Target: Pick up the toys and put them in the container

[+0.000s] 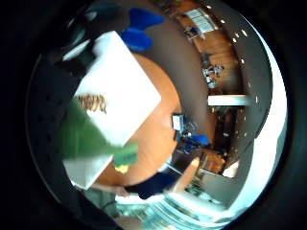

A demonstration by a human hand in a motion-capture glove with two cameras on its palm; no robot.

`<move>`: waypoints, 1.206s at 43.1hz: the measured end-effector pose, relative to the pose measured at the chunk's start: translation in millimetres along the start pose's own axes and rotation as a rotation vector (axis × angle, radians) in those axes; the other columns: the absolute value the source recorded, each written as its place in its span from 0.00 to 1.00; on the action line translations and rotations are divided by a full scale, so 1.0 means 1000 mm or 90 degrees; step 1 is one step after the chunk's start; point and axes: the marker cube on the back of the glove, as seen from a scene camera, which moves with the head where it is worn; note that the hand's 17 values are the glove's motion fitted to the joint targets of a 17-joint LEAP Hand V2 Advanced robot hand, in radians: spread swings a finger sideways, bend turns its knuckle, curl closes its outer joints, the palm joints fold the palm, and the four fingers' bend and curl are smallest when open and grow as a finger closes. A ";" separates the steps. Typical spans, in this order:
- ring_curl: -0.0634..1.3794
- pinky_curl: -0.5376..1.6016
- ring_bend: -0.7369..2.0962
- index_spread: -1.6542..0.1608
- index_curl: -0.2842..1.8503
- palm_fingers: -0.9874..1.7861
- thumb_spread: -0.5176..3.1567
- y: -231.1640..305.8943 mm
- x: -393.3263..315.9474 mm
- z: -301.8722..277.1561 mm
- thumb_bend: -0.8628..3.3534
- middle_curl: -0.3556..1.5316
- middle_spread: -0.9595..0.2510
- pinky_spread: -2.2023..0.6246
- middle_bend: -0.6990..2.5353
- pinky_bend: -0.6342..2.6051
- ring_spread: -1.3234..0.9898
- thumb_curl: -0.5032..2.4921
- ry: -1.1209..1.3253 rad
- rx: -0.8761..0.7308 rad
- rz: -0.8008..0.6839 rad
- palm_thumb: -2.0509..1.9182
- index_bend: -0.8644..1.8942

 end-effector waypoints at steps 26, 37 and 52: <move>0.28 0.43 0.42 0.82 0.23 0.28 0.47 0.198 0.164 -0.025 0.20 0.45 0.76 0.77 0.28 0.52 0.53 0.36 -0.154 0.067 0.058 0.55 0.32; 0.33 0.43 0.51 0.79 0.21 0.35 0.48 0.267 0.231 0.083 0.20 0.45 0.67 0.75 0.29 0.53 0.49 0.33 -0.049 -0.027 -0.044 0.54 0.34; 0.30 0.43 0.46 0.79 0.21 0.28 0.48 0.216 0.244 0.277 0.20 0.43 0.72 0.77 0.26 0.54 0.52 0.30 -0.037 -0.127 0.206 0.51 0.35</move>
